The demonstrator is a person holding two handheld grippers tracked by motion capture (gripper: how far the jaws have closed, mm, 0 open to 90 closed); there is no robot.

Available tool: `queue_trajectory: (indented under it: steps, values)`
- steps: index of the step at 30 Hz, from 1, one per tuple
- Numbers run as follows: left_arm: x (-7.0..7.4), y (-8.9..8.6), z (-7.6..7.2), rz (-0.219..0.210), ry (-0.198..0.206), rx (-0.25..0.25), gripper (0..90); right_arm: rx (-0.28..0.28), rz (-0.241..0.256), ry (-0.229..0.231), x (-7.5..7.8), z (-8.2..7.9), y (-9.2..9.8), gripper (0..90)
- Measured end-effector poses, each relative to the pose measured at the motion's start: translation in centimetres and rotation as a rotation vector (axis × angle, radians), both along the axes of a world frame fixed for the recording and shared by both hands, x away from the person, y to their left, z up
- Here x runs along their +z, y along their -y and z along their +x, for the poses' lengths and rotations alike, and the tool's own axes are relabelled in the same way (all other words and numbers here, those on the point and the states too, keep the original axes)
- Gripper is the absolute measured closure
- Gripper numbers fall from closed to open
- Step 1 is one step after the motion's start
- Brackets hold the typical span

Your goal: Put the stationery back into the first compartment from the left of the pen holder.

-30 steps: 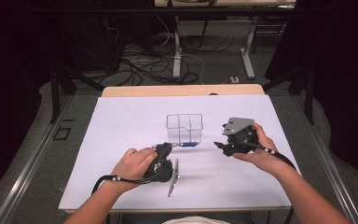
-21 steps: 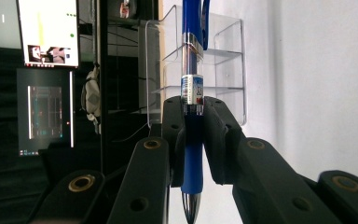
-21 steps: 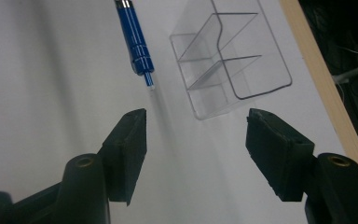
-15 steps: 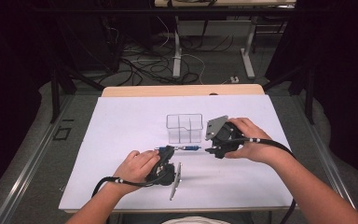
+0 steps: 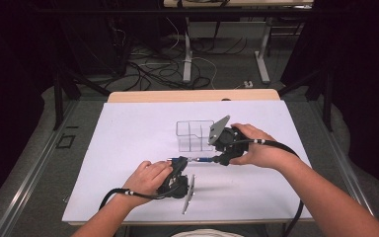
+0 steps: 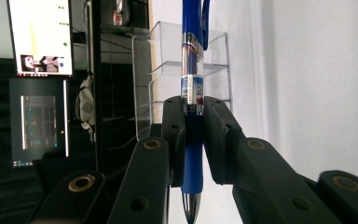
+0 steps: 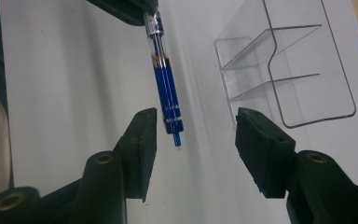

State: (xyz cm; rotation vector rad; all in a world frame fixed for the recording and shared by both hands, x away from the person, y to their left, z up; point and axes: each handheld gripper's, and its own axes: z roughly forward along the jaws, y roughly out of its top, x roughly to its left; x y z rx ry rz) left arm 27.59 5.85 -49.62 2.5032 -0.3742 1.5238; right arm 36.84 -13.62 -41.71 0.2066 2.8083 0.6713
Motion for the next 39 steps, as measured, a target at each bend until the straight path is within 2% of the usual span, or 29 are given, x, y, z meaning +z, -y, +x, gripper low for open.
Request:
queue_trajectory:
  steps: [1,2,3,4,5,6,7,11,12,13,15,16,20,26,29,31,32,33,34,39]
  values:
    - [-0.1,0.1,0.0,-0.004,0.001,-0.001,79.7,-0.017,0.014,-0.006,-0.1,-0.1,-0.2,48.7]
    - [-0.2,0.1,-0.1,0.002,0.002,-0.006,79.7,-0.008,0.006,-0.009,-0.1,0.0,-0.4,49.5]
    - [-0.3,0.2,-0.1,-0.016,0.006,-0.012,79.7,-0.016,-0.011,-0.024,0.1,0.0,-0.5,51.1]
    - [-0.3,0.3,-0.1,-0.005,0.002,-0.014,79.7,-0.019,-0.01,-0.031,0.1,0.1,-0.7,51.5]
    - [-0.4,0.3,-0.3,0.005,-0.024,-0.003,79.7,-0.01,-0.011,-0.03,0.0,0.2,-0.8,51.6]
    - [-1.0,0.4,-0.2,-0.074,-0.04,-0.023,79.7,-0.024,-0.014,-0.041,0.0,0.1,-1.0,52.0]
    - [-0.9,0.6,-0.3,-0.054,-0.033,-0.027,79.7,-0.019,-0.017,-0.046,0.0,0.1,-1.2,52.9]
    - [-1.2,0.8,-0.4,-0.061,-0.031,-0.033,79.7,-0.007,-0.022,-0.084,-0.3,0.2,-1.9,55.6]
    - [-0.8,0.9,-0.5,0.012,-0.012,-0.031,79.7,-0.004,-0.026,-0.096,-0.4,0.2,-2.1,56.6]
    - [-0.7,0.9,-0.5,0.038,-0.029,-0.031,79.7,-0.007,-0.031,-0.108,-0.5,0.2,-2.2,57.9]
    - [-0.9,1.0,-0.5,0.023,-0.034,-0.029,79.7,-0.021,-0.041,-0.129,-0.6,0.3,-2.6,59.0]
    - [-1.3,1.1,-0.5,-0.031,-0.04,-0.051,79.7,-0.02,-0.045,-0.134,-0.7,0.3,-2.7,59.1]
    - [-1.6,1.2,-0.6,-0.045,-0.033,-0.056,79.7,-0.027,-0.068,-0.175,-1.1,0.3,-3.3,60.8]
    - [-1.6,1.4,-0.8,-0.046,-0.024,-0.062,79.7,0.017,-0.102,-0.186,-1.7,0.3,-4.2,64.0]
    - [-1.5,1.5,-0.8,-0.032,-0.028,-0.068,79.7,0.032,-0.115,-0.188,-2.0,0.2,-4.5,65.6]
    - [-1.6,1.5,-0.9,-0.03,-0.026,-0.066,79.7,0.024,-0.124,-0.197,-2.2,0.1,-4.7,66.7]
    - [-1.5,1.5,-0.9,-0.023,-0.026,-0.065,79.7,0.037,-0.127,-0.194,-2.3,0.2,-4.7,67.2]
    - [-1.2,1.5,-1.0,0.032,-0.016,-0.056,79.7,0.031,-0.134,-0.201,-2.4,0.2,-4.8,67.6]
    - [-1.1,1.5,-1.0,0.029,-0.003,-0.064,79.7,0.028,-0.136,-0.201,-2.4,0.2,-4.9,68.1]
    - [-1.2,1.6,-1.1,0.03,-0.015,-0.062,79.7,0.045,-0.147,-0.203,-2.9,0.2,-5.2,70.7]
